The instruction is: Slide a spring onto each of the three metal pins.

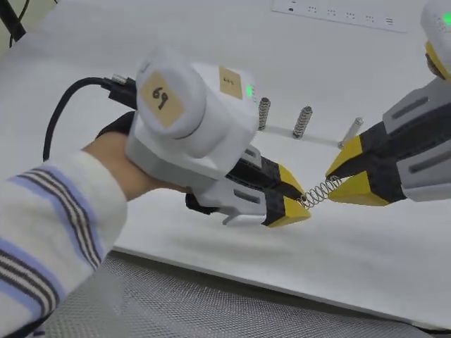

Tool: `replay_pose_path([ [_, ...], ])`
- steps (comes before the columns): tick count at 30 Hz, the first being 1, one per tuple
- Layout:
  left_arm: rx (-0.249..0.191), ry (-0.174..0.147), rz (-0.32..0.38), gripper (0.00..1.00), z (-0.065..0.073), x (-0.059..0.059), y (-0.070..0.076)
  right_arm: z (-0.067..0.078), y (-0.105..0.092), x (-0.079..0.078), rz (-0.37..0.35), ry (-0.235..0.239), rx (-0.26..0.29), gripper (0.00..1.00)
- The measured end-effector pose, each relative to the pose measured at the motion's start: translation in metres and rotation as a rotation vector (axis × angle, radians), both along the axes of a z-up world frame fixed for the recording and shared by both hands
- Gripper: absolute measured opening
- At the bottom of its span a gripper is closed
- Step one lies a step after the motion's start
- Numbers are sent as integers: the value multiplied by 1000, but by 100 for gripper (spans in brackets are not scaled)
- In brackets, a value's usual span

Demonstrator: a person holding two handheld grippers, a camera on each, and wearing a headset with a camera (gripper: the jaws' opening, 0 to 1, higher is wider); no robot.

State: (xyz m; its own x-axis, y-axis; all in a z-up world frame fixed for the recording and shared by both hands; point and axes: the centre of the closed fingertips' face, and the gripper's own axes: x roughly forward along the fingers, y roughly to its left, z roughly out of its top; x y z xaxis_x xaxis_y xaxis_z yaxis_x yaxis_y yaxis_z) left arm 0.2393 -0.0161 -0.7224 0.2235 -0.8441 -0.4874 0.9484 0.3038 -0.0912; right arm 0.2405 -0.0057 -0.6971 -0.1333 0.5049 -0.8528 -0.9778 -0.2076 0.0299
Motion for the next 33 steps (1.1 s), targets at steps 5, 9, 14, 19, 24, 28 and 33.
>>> replay_pose_path([
  [5,-27,-19,5,3,3,2,-3,3,-1,1,20,-35,-50,8],
  [9,-48,-42,-7,3,5,2,-7,6,-1,-1,21,-41,-66,8],
  [14,-63,-44,-7,3,7,3,-9,6,-5,0,19,-45,-84,8],
  [19,-75,-54,-6,3,9,3,-9,8,-7,2,27,-55,-94,8],
  [24,-66,-57,-14,3,9,2,-8,5,-8,0,49,-55,-107,9],
  [28,-60,-65,-26,3,9,0,-8,2,-7,-3,62,-44,-112,9],
  [33,-50,-63,-24,3,7,-1,-6,2,-5,-3,60,-41,-109,10],
])
